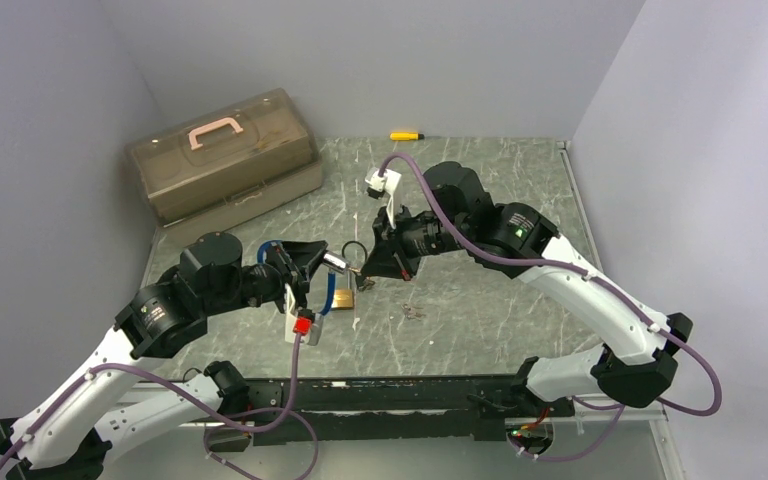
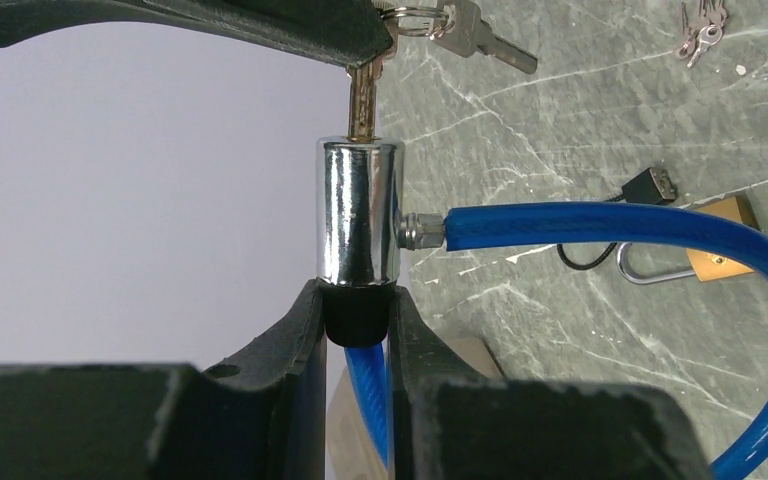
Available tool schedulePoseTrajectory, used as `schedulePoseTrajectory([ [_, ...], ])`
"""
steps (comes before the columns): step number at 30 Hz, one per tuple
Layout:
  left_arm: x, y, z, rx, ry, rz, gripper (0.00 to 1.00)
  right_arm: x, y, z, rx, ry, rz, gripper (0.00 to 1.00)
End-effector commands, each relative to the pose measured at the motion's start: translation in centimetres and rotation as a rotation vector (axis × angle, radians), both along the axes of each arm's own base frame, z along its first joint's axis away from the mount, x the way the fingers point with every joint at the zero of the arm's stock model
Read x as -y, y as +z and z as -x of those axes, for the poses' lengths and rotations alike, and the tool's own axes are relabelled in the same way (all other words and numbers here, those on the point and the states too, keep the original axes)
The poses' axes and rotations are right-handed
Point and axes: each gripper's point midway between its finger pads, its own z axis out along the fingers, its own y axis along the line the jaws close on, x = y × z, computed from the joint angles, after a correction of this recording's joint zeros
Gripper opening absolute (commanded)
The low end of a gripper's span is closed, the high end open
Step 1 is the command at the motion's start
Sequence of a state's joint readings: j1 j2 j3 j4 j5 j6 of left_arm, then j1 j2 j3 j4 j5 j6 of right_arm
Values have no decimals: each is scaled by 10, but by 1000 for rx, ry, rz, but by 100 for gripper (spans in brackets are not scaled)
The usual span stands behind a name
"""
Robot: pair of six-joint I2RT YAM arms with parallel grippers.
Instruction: Unlock with the key
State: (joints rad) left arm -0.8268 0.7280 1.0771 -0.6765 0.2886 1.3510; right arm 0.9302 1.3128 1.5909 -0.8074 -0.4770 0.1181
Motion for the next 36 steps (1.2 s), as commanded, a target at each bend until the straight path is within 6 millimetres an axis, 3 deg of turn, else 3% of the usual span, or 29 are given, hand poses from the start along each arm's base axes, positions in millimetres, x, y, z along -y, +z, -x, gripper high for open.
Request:
schedulePoseTrajectory([
  [1,4,27,4,82,-36,65,0,-6,3,-18,26,-69,-19,0],
  [10,-3,24,-13,102,62,39,0,-8,-7,-28,-8,-149,-12,0],
  [15,-4,18,-13,115,69,6,0,-10,-8,-28,-18,-151,-22,0],
  [23,1,8,-4,117,20,-42,0,-15,-5,-29,-24,-146,-40,0],
  [29,12,19,0,63,14,28,0,-19,-5,-31,-26,-151,-62,0],
  [36,19,18,10,27,-34,47,0,-24,3,-33,-7,-143,-104,0],
])
